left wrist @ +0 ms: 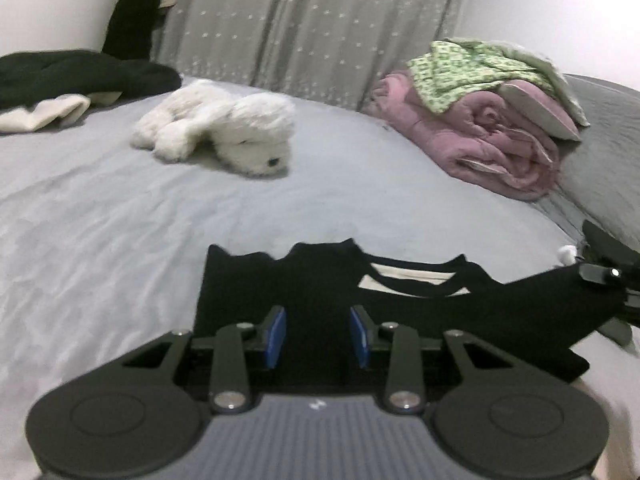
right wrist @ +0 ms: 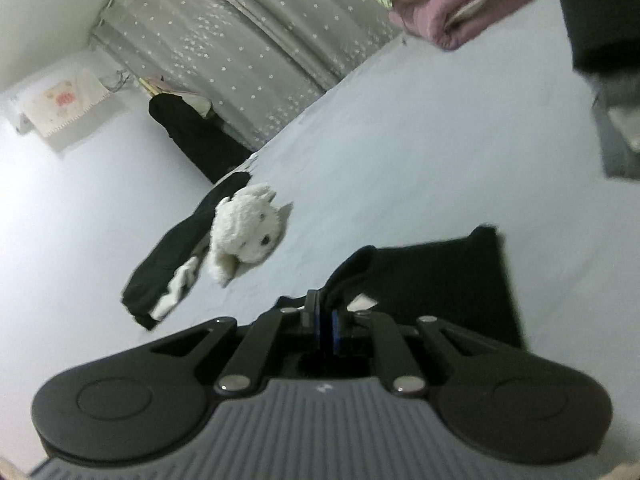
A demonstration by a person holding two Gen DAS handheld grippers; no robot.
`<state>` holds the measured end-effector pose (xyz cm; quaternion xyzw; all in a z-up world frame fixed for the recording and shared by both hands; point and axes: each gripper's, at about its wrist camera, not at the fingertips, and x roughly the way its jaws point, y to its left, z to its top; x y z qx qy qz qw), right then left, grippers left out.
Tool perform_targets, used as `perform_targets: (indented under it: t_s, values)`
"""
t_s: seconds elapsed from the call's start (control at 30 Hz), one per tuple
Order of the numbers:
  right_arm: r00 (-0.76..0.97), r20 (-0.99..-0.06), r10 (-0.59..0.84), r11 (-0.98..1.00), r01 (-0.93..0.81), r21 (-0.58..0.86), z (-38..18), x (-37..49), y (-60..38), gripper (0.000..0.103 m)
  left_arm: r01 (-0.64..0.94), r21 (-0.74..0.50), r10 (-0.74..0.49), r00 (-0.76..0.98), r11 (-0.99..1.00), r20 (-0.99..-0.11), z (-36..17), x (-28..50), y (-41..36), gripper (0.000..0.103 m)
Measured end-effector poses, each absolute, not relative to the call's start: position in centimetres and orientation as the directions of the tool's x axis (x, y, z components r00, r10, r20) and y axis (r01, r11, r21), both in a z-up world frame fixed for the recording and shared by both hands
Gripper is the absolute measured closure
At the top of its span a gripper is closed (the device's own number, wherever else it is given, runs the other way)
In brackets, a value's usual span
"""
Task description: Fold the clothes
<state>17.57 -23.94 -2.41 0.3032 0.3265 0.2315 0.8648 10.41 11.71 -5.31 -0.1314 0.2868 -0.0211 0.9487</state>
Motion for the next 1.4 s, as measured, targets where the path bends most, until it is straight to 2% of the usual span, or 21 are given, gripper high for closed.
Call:
perform_targets:
  t_s: [0.33,0.6,0.73,0.8,0.87,0.97,1.1,1.2,1.33,1.4]
  values:
    - [0.702,-0.491,0.515,0.794,-0.175,0.582,-4.2,18.6,-24.5,0.095,-0.029,-0.212,-0.099,0.819,0.977,-0.565,-6.0,10.9,11.6,0.069]
    - [0.692,-0.588,0.418,0.891,-0.185,0.416,-6.6,18.7,-23.6,0.094,0.006,-0.114,-0.079,0.76,0.994,-0.645,-7.0,11.0,11.0,0.067]
    - [0.707,-0.614,0.351,0.932,-0.202,0.3,-7.4,18.3,-22.8,0.087,0.012,-0.118,-0.087,0.749,0.993,-0.657,-6.7,11.0,11.3,0.067]
    - [0.724,-0.61,0.323,0.944,-0.199,0.264,-7.2,17.8,-22.7,0.079,0.012,-0.123,-0.09,0.747,0.992,-0.659,-6.5,10.9,11.4,0.067]
    - [0.755,-0.589,0.288,0.955,-0.178,0.239,-6.7,17.3,-22.9,0.062,-0.009,-0.124,-0.073,0.766,0.992,-0.639,-6.0,10.7,11.6,0.067]
    - [0.783,-0.548,0.295,0.95,-0.182,0.252,-5.8,16.4,-23.0,0.062,-0.042,-0.146,-0.054,0.801,0.988,-0.596,-5.5,10.5,11.8,0.068]
    - [0.78,-0.52,0.349,0.936,-0.259,0.239,-5.2,15.6,-21.4,0.062,-0.002,-0.159,-0.09,0.815,0.987,-0.573,-5.5,10.6,10.7,0.068]
    - [0.752,-0.54,0.377,0.926,-0.321,0.2,-5.9,15.3,-19.4,0.062,0.057,-0.119,-0.117,0.8,0.991,-0.588,-6.3,10.8,9.1,0.067]
    - [0.72,-0.602,0.345,0.929,-0.352,0.111,-7.7,15.4,-17.8,0.062,0.107,-0.028,-0.101,0.767,0.994,-0.633,-7.4,11.0,7.8,0.066]
    - [0.716,-0.615,0.332,0.933,-0.347,0.099,-8.0,15.5,-17.9,0.062,0.092,-0.07,-0.115,0.768,0.993,-0.631,-6.8,11.0,8.6,0.066]
